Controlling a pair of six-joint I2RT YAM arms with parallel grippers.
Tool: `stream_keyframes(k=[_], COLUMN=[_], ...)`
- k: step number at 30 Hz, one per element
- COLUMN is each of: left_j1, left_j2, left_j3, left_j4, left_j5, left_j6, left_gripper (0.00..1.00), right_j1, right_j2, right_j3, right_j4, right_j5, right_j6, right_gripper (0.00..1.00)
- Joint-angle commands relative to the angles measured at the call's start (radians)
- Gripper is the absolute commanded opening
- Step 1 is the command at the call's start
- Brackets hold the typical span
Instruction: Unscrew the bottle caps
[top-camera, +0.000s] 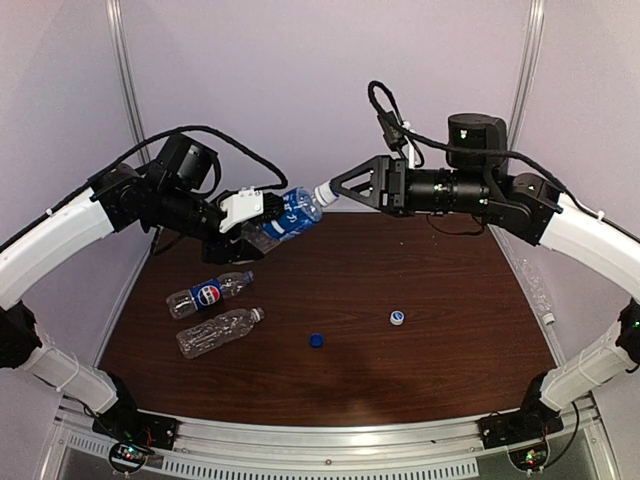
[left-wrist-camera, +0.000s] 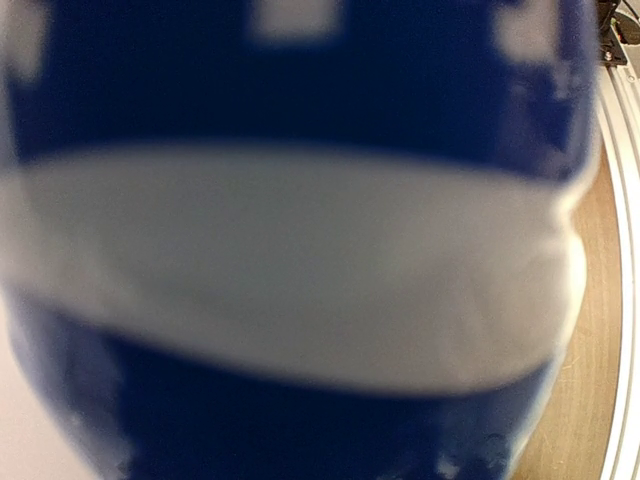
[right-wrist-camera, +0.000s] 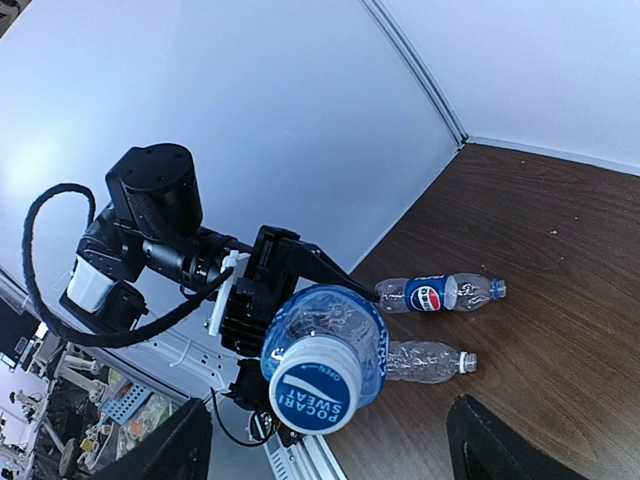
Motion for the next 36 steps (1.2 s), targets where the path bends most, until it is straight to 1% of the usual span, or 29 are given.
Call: stream_keyframes(k=[1, 2, 3, 5, 8, 14, 16, 17, 19, 23, 28, 30, 31, 32, 33, 36], left_j1=[-0.001, -0.001, -0.002, -0.002, -0.002, -0.002, -0.002, -0.002, -0.002, -0.002, -0.002, -0.002, -0.002, -0.002, -0.002, -0.002], left_j2=[-0.002, -0.002, -0.003, -0.004, -0.006, -0.004, -0.004, -0.004, -0.005, -0.002, 0.001, 0.001, 0.001, 0.0, 0.002, 0.002], left_j3=[0.004, 0.005, 0.004, 0.002, 0.0, 0.001, 0.001, 0.001, 0.001, 0.001, 0.005, 0.005, 0.005, 0.004, 0.005, 0.007], left_j4=[0.037, 0.037, 0.035, 0.035, 0.034, 0.036, 0.034, 0.034, 0.036, 0.036, 0.034, 0.034, 0.034, 0.033, 0.029, 0.004], left_j5=[0.0, 0.0, 0.0, -0.001, 0.0, 0.001, 0.001, 0.002, 0.0, 0.003, 0.004, 0.008, 0.011, 0.014, 0.023, 0.07], left_j6=[-0.01, -0.009, -0.01, -0.008, -0.009, -0.008, -0.007, -0.008, -0.007, -0.007, -0.008, -0.009, -0.008, -0.008, -0.005, 0.007], left_gripper=[0.41, 0.41, 0.41, 0.41, 0.41, 0.41, 0.41, 0.41, 0.41, 0.41, 0.41, 0.41, 0.41, 0.41, 0.41, 0.41], right_j1=[0.014, 0.015, 0.015, 0.017, 0.018, 0.021, 0.021, 0.021, 0.022, 0.021, 0.023, 0.023, 0.025, 0.025, 0.026, 0.047], right_j2=[0.038, 0.044, 0.05, 0.056, 0.05, 0.07, 0.074, 0.076, 0.079, 0.083, 0.095, 0.095, 0.094, 0.092, 0.092, 0.087], right_j3=[0.044, 0.056, 0.064, 0.07, 0.067, 0.076, 0.08, 0.083, 0.091, 0.098, 0.114, 0.123, 0.129, 0.138, 0.146, 0.165], right_j4=[0.006, -0.016, -0.03, -0.029, -0.006, -0.022, -0.025, -0.03, -0.041, -0.049, -0.072, -0.089, -0.109, -0.143, -0.181, -0.282], right_j5=[-0.022, -0.002, 0.009, 0.007, 0.007, -0.005, -0.008, -0.006, -0.006, -0.013, -0.051, -0.079, -0.094, -0.104, -0.105, -0.119], right_j6=[0.003, -0.005, -0.011, -0.01, -0.005, -0.008, -0.01, -0.012, -0.02, -0.029, -0.065, -0.132, -0.2, -0.276, -0.354, -0.661], right_gripper=[0.76, 0.71, 0.65, 0.56, 0.48, 0.47, 0.45, 0.43, 0.34, 0.21, 0.14, 0.1, 0.08, 0.05, 0.0, 0.0])
